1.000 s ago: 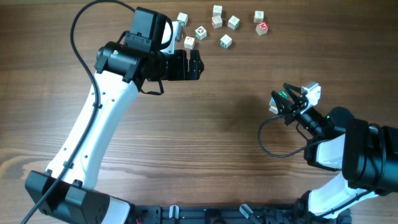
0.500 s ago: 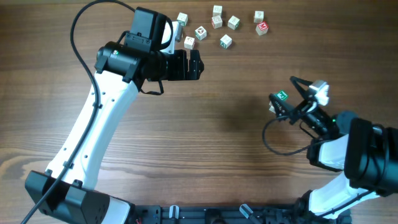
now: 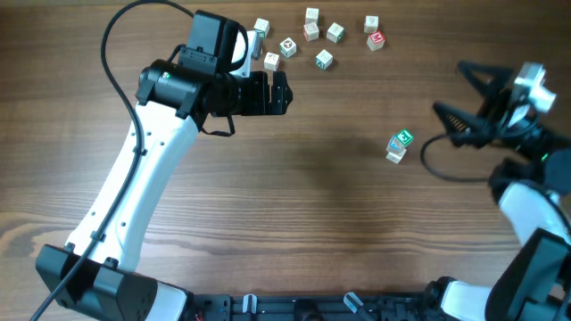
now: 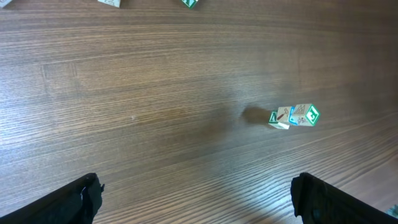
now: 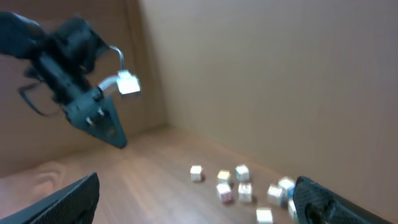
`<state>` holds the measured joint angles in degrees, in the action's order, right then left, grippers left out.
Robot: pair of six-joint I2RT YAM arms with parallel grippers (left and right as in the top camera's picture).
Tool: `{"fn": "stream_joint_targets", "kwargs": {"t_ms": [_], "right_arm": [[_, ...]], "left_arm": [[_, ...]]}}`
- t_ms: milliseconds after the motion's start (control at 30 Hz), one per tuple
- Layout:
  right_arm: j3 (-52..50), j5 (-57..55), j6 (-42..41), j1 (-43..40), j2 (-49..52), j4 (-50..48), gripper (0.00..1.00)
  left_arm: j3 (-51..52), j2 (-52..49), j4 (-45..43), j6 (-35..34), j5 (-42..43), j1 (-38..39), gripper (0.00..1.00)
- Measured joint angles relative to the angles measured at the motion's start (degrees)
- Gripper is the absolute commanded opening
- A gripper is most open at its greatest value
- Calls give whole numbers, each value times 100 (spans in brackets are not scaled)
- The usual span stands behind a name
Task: Form a tower
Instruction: 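Open the right gripper and lift it away from the stack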
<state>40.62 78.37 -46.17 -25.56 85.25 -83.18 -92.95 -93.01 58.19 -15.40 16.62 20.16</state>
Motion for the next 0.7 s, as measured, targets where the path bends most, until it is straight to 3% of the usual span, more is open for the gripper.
{"fn": "stream_joint_targets", "kwargs": {"t_ms": [133,300,433,500,600,700], "right_arm": [[1318,-20,-35,-4,-11,1432,100],[2660,-1224,433,7,-24,3189,100],[4325,-2767,2699,348,-20,7490,100],[4918,-3552,3674,625,-15,8811,100],[5558,-5307,5370,1416,-44,9884,99],[5633,-6107,6022,1856,17,10883,100]], "left_arm": [[0,0,15,0,2,0,100],[0,0,4,0,2,0,100],[2,-2,9,0,0,0,100],[0,-2,0,0,0,0,100],[2,0,4,0,2,-2,100],[2,0,9,0,2,0,100]]}}
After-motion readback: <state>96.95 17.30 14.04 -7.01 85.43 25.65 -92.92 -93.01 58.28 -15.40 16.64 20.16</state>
